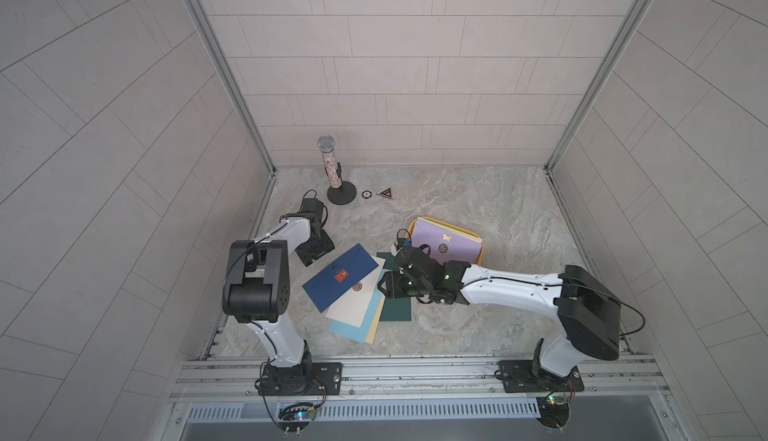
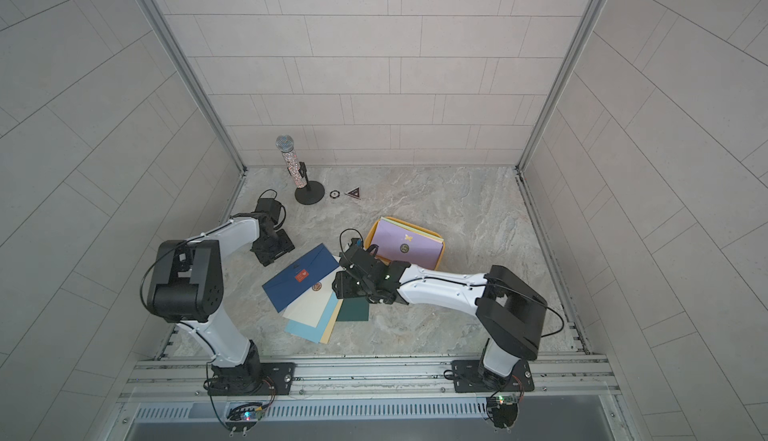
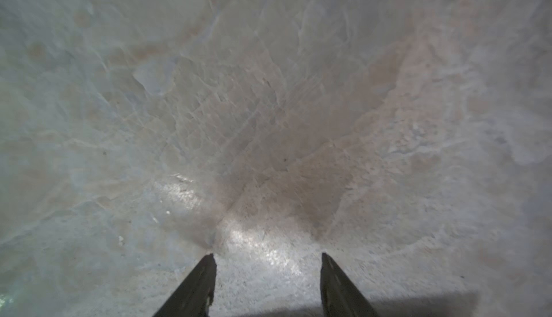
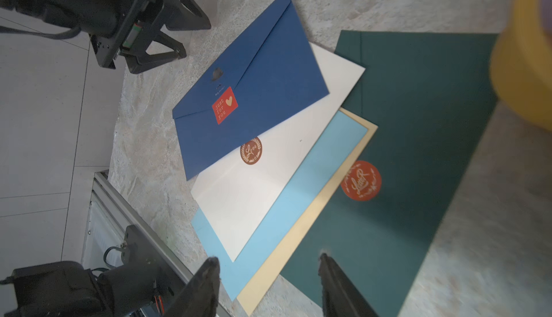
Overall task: Put the sealed envelopes into the storage box
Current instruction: Pick up the envelope from the center of the board.
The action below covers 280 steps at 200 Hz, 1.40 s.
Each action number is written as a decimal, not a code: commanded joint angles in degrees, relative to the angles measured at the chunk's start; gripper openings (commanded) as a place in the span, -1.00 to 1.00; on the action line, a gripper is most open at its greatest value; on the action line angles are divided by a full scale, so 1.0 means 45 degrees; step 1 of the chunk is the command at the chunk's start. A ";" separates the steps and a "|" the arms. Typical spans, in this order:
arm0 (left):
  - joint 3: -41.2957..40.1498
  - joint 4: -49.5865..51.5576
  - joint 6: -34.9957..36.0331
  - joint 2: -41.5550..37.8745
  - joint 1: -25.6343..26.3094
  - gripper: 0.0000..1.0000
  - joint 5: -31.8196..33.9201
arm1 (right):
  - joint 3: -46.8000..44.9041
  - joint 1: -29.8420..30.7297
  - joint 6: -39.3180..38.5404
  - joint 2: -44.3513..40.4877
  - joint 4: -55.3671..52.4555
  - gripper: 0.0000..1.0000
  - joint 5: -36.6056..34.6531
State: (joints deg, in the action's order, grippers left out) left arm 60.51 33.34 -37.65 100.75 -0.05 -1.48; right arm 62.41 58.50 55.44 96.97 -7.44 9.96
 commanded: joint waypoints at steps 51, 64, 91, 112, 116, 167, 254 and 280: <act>-0.2350 0.0090 0.0059 -0.1748 -0.0127 0.22 -0.1874 | 0.2791 -0.0215 0.0627 0.4056 0.0578 0.16 0.1197; -0.2719 -0.0042 -0.0077 -0.2109 -0.0141 0.22 -0.2411 | 0.3075 -0.0294 0.0668 0.4560 0.0740 0.16 0.1352; -0.3387 -0.0146 -0.0150 -0.2651 -0.0131 0.21 -0.3158 | 0.3493 -0.0540 0.1033 0.5175 0.0830 0.16 0.1636; -0.3971 -0.0331 -0.0237 -0.3077 -0.0138 0.21 -0.3714 | 0.3403 -0.0872 0.1634 0.5346 0.1157 0.17 0.1840; -0.4097 -0.0374 -0.0263 -0.3154 -0.0125 0.21 -0.3796 | 0.3365 -0.0920 0.1714 0.5361 0.1271 0.16 0.1893; -0.5048 -0.0668 -0.0340 -0.3820 -0.0117 0.20 -0.4457 | 0.2829 -0.1798 0.2398 0.5209 0.3126 0.08 0.3022; -0.5540 -0.0964 -0.0447 -0.4649 0.0042 0.20 -0.4995 | 0.2830 -0.1848 0.2939 0.5243 0.5311 -0.39 0.4672; -0.5527 -0.0980 -0.0386 -0.4727 0.0069 0.20 -0.5007 | 0.2849 -0.1847 0.2783 0.5345 0.5217 -0.46 0.4738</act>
State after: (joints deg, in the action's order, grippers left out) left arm 37.01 26.46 -39.20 79.90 -0.23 -24.10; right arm 74.56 49.89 68.66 119.96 15.46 30.22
